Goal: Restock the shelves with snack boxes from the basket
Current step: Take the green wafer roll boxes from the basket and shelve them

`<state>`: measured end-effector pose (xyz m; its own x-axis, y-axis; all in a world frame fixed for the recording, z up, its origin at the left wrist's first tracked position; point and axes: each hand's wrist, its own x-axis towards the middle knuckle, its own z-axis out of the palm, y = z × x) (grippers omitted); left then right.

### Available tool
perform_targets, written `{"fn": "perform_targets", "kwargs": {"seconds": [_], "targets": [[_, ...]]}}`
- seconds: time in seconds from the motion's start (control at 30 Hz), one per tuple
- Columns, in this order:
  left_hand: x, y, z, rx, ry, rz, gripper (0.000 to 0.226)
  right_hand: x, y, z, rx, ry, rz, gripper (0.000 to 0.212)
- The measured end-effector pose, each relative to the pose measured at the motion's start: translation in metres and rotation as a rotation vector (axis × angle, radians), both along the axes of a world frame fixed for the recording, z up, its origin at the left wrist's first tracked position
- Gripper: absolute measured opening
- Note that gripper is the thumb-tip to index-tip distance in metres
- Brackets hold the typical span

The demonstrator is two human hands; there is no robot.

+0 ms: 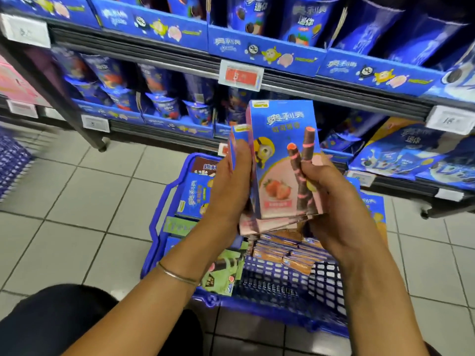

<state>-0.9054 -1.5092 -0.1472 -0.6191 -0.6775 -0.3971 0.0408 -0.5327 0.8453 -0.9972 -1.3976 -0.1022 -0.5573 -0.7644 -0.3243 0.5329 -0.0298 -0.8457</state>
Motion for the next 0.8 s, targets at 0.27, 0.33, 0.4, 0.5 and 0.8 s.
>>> {"fn": "perform_targets", "kwargs": {"seconds": [0.27, 0.33, 0.4, 0.5, 0.8], "targets": [[0.019, 0.006, 0.043, 0.113, -0.042, -0.063, 0.12, 0.018, -0.003, 0.027, 0.115, -0.017, -0.018, 0.045], [0.027, 0.01, 0.07, 0.12, -0.137, -0.017, 0.127, 0.024, -0.002, 0.054, 0.138, -0.052, -0.037, 0.036], [0.032, 0.013, 0.105, 0.168, -0.143, -0.03, 0.129, 0.028, 0.003, 0.092, 0.145, -0.08, -0.027, 0.029], [0.041, 0.012, 0.186, 0.209, -0.181, -0.011, 0.134, 0.036, 0.012, 0.173, 0.15, -0.078, -0.012, 0.032], [0.078, -0.012, 0.492, -0.028, -0.113, 0.041, 0.079, 0.05, -0.003, 0.488, 0.209, 0.143, 0.113, 0.022]]}}
